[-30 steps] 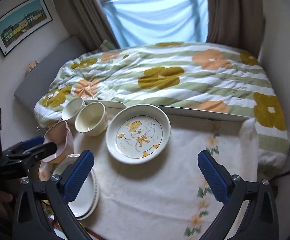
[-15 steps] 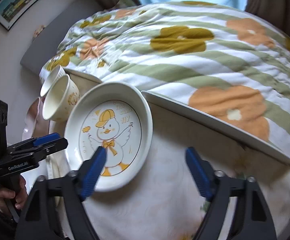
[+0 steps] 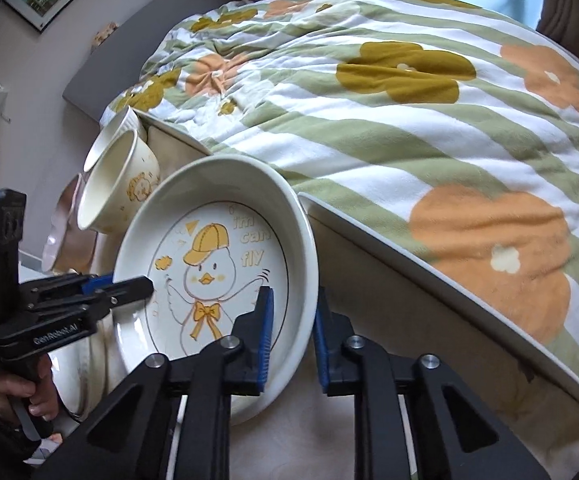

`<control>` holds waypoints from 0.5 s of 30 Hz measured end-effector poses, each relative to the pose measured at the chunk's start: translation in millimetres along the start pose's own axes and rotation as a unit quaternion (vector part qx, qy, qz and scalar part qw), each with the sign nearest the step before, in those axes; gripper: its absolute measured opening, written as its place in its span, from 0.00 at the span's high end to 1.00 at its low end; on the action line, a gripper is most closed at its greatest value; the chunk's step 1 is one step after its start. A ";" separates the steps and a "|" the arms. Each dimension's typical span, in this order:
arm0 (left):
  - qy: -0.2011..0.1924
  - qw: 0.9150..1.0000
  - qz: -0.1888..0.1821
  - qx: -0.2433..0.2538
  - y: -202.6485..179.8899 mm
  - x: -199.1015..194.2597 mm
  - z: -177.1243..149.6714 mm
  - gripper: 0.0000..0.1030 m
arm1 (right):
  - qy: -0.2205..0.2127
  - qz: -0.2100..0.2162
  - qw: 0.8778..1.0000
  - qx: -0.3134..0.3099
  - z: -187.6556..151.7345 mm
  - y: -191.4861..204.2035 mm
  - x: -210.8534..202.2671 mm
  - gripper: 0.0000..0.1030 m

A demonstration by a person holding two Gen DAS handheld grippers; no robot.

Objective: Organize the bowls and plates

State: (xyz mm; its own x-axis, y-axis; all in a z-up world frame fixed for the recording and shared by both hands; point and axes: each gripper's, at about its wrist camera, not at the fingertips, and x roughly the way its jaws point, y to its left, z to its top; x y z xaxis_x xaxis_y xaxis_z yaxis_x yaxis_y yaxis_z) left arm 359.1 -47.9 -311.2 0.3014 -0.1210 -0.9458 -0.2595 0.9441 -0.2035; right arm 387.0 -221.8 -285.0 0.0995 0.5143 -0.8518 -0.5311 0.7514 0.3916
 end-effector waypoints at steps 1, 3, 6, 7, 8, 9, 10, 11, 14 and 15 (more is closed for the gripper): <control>0.000 1.000 0.002 0.002 -0.9 -0.2 -0.3 0.82 | 0.000 0.002 1.000 0.001 0.4 -1.6 1.0 0.86; 0.002 1.000 0.007 0.006 -1.6 -0.7 -0.3 0.82 | -0.001 0.002 1.000 -0.002 -0.2 -0.9 0.8 0.86; 0.001 1.000 0.007 0.007 -1.4 -4.7 -1.5 0.82 | -0.003 0.000 1.000 -0.004 -2.7 1.5 -2.4 0.86; -0.002 1.000 0.005 0.008 -1.5 -8.1 -1.6 0.82 | -0.004 -0.001 1.000 -0.006 -2.5 2.4 -2.0 0.86; -0.004 1.000 0.004 0.010 -2.5 -10.8 -1.7 0.82 | -0.005 -0.003 1.000 -0.006 -3.9 4.0 -3.5 0.86; -0.007 1.000 0.003 0.013 -3.3 -15.2 -2.5 0.82 | -0.005 -0.004 1.000 -0.001 -5.8 5.1 -5.7 0.86; -0.010 1.000 0.002 0.018 -5.3 -20.3 -3.1 0.82 | -0.006 -0.004 1.000 0.002 -7.5 5.7 -8.0 0.86; -0.015 1.000 0.001 0.024 -7.1 -24.9 -3.4 0.82 | -0.009 -0.004 1.000 0.006 -10.0 6.5 -12.1 0.86; -0.028 0.999 0.000 0.045 -11.8 -44.0 -8.4 0.82 | -0.021 -0.005 1.000 0.017 -15.6 11.7 -26.4 0.86; -0.032 0.998 -0.002 0.052 -12.0 -50.8 -10.1 0.82 | -0.027 -0.005 0.999 0.023 -17.8 15.3 -33.4 0.86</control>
State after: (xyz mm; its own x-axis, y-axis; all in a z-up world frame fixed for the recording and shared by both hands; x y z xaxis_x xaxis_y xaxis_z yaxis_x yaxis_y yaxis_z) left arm 337.6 -56.1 -263.3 0.3613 -0.1081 -0.9262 -0.1634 0.9705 -0.1770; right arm 360.5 -234.9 -256.8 0.1509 0.5277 -0.8359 -0.4914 0.7737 0.3998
